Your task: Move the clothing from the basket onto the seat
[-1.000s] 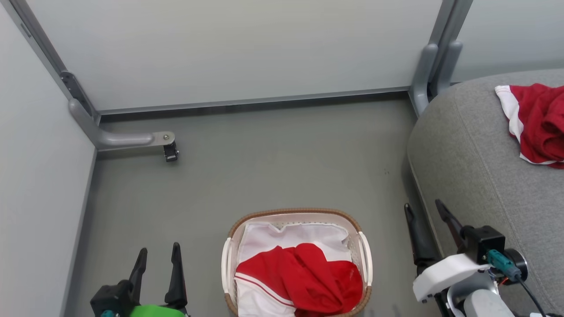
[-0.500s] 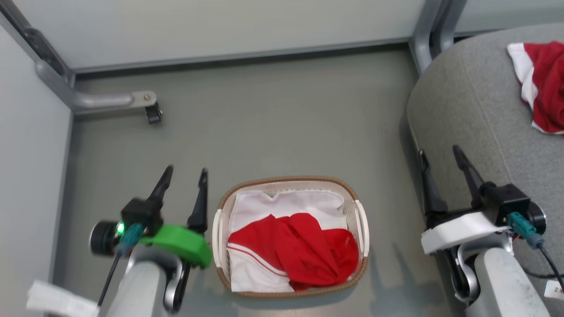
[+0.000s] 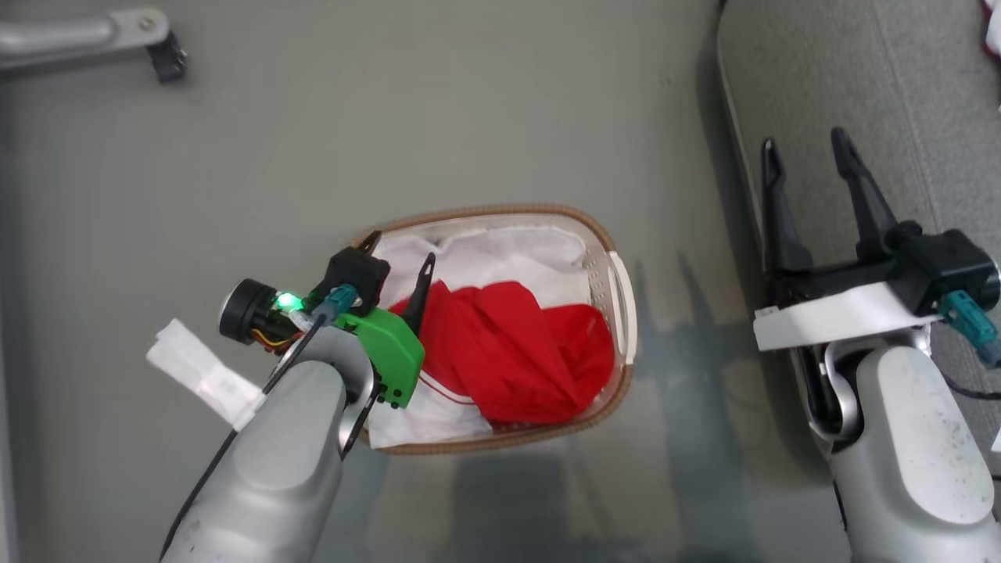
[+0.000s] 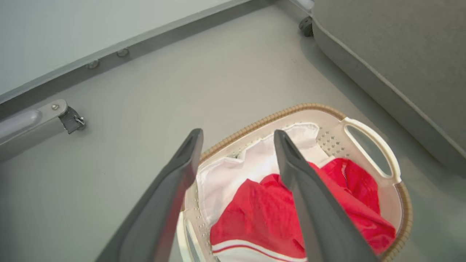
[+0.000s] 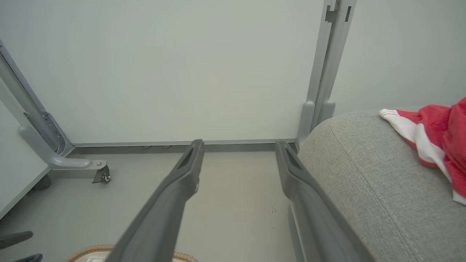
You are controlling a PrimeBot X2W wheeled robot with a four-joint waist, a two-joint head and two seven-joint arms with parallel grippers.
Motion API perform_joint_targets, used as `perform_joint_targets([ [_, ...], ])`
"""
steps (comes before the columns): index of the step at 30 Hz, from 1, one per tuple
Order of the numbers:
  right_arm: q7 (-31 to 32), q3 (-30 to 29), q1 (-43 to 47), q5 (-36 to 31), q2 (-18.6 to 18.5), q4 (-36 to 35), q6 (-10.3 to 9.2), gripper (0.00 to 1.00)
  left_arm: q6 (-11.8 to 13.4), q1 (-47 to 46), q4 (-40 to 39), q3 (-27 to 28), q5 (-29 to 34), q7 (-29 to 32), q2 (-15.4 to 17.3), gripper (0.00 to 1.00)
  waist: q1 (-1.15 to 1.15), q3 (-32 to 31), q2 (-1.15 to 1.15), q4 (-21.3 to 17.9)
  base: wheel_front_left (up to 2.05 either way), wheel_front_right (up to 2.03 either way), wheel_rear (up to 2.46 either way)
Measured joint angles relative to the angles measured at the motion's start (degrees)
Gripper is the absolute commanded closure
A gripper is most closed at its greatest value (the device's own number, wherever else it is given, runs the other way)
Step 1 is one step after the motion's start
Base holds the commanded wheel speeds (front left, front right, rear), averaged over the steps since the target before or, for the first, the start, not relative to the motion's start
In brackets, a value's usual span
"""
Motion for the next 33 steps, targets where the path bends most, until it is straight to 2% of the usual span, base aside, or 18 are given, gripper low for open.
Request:
perform_joint_targets([
  [9, 0.0, 1.31, -3.37, 1.77, -0.02, -3.53, 0.0, 0.0, -0.01, -6.42, 12.4, -8.64, -0.05, 1.79, -0.83, 0.0, 0.0, 10.04, 0.0, -4.02, 0.0, 0.0, 0.0],
  [15, 0.0, 2.29, -4.32, 3.04, -0.02, -4.25, 0.0, 0.0, -0.05, -9.7, 18.94, -9.1, -0.27, 4.99, -0.78, 0.0, 0.0, 15.27, 0.0, -6.69, 0.0, 0.0, 0.0],
  [22, 0.0, 3.48, -5.5, 4.74, -0.01, -4.7, 0.0, 0.0, 2.94, -12.87, 23.07, -8.79, -0.71, 5.6, -0.7, 0.0, 0.0, 19.33, 0.0, -9.81, 0.0, 0.0, 0.0],
  [33, 0.0, 4.53, -5.52, 5.98, 0.0, -4.72, 0.0, 0.0, 5.17, -15.1, 25.65, -8.7, -1.81, 5.59, -0.75, 0.0, 0.0, 22.01, 0.0, -12.3, 0.0, 0.0, 0.0],
])
